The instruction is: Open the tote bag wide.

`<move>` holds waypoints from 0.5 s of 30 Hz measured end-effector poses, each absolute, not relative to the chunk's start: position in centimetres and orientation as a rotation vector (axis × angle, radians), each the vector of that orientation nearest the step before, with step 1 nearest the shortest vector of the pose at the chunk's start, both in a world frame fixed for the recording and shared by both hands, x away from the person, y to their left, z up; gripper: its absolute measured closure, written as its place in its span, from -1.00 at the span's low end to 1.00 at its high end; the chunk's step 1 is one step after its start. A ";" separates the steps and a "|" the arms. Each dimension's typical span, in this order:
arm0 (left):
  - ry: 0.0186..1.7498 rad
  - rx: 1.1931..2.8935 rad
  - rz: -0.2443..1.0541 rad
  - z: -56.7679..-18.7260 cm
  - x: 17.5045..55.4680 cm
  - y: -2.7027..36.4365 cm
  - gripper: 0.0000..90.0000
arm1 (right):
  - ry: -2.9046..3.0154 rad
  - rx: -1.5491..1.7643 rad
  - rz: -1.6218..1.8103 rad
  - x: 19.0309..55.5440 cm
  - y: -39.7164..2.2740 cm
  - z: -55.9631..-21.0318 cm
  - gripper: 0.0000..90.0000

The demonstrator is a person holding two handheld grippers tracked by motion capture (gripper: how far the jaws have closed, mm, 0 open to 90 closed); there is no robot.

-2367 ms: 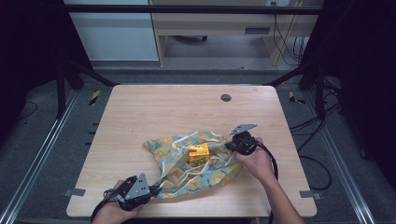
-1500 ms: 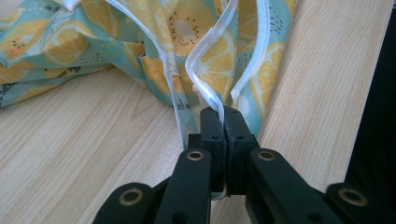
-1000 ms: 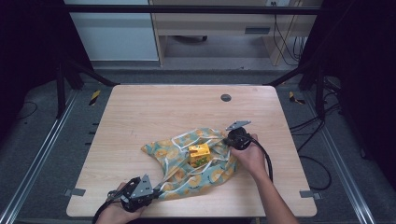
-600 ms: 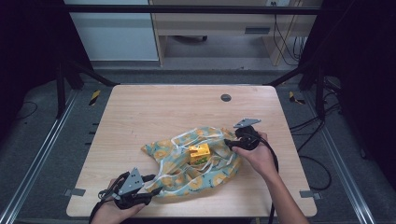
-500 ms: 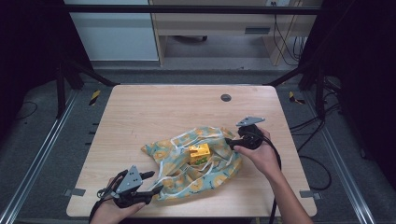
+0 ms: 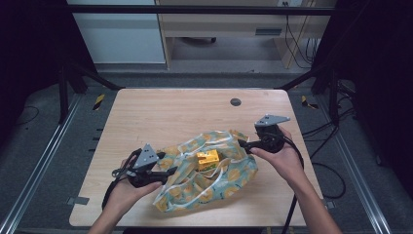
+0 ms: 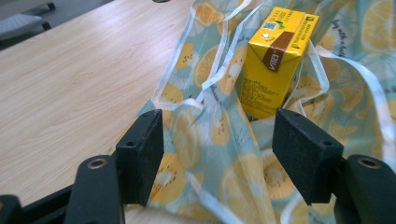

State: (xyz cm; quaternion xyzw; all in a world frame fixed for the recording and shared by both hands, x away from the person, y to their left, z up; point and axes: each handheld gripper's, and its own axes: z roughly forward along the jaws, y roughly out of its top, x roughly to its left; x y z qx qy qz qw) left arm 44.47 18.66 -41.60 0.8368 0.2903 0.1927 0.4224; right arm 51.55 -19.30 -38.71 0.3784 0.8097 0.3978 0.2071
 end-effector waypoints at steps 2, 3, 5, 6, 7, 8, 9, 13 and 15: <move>0.717 2.117 0.481 -42.0 45.0 17.8 -0.26 | 2.277 1.040 1.124 51.4 -18.9 -38.8 -0.67; 0.713 2.122 0.478 -42.2 45.2 17.5 -0.26 | 2.297 1.028 1.129 51.4 -18.5 -38.9 -0.70; 0.711 2.135 0.469 -42.5 45.6 17.0 -0.26 | 2.317 1.013 1.120 51.6 -17.9 -39.1 -0.73; 0.709 2.141 0.469 -42.7 45.8 16.8 -0.26 | 2.329 1.012 1.116 51.8 -17.6 -39.2 -0.73; 0.707 2.150 0.465 -42.8 45.9 16.7 -0.25 | 2.332 1.007 1.110 51.9 -17.3 -39.3 -0.72; 0.707 2.160 0.470 -42.9 46.1 16.6 -0.25 | 2.332 1.005 1.104 52.0 -17.1 -39.3 -0.71; 0.708 2.164 0.474 -43.0 46.3 16.5 -0.25 | 2.331 1.009 1.104 52.0 -16.9 -39.3 -0.72; 0.705 2.188 0.468 -43.5 47.0 16.0 -0.21 | 2.332 0.989 1.115 51.2 -16.8 -38.8 -0.73; 0.704 2.199 0.460 -43.8 47.4 15.7 -0.21 | 2.336 0.969 1.111 50.3 -16.9 -38.4 -0.74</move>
